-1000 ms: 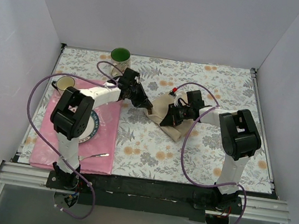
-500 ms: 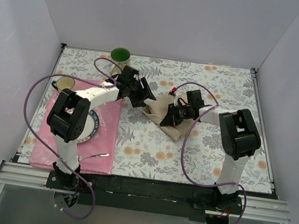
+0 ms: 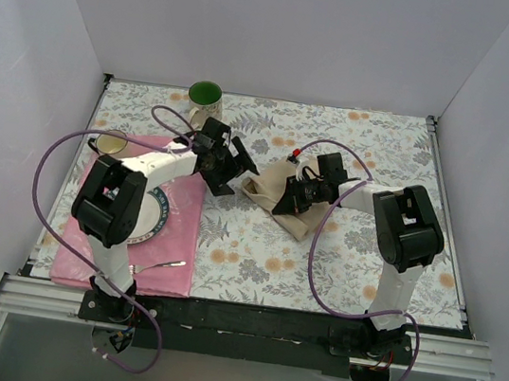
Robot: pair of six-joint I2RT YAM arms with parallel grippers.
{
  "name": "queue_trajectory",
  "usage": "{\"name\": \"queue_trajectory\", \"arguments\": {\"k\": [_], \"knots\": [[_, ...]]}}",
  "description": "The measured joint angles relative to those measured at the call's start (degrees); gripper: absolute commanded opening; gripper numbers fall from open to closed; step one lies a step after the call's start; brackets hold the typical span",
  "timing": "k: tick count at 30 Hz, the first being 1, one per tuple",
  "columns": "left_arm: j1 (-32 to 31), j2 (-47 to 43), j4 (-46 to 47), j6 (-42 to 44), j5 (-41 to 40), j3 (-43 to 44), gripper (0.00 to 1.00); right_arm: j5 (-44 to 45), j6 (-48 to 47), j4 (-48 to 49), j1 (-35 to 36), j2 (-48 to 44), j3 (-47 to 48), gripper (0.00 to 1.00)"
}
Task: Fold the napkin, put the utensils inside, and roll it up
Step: Roll the napkin with the utensil
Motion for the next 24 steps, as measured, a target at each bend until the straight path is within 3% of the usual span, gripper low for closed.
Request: {"name": "queue_trajectory", "arguments": {"k": [3,6,14,20,21,24], "knots": [[0.0,3.8,-1.6,-1.9,0.0,1.4,0.92,0.0,0.0,-0.3,0.0,0.0,0.1,0.01],[0.0,7.8,-2.5,-3.5,0.1,3.5,0.82,0.3,-0.3,-0.6,0.1,0.0,0.3,0.01],[-0.1,9.4,-1.2,-6.0,1.1,4.0,0.33,0.5,-0.6,-1.3,0.1,0.0,0.7,0.01],[-0.1,9.1,0.7,-6.5,2.4,2.1,0.13,0.9,-1.0,-2.2,0.2,0.0,1.1,0.01],[-0.1,9.1,0.7,-6.4,2.6,2.0,0.0,0.9,-1.0,-2.3,0.2,0.0,1.1,0.01],[-0.1,8.8,1.1,-6.0,2.8,1.6,0.0,0.9,-1.1,-2.3,0.2,0.0,1.1,0.01]]}}
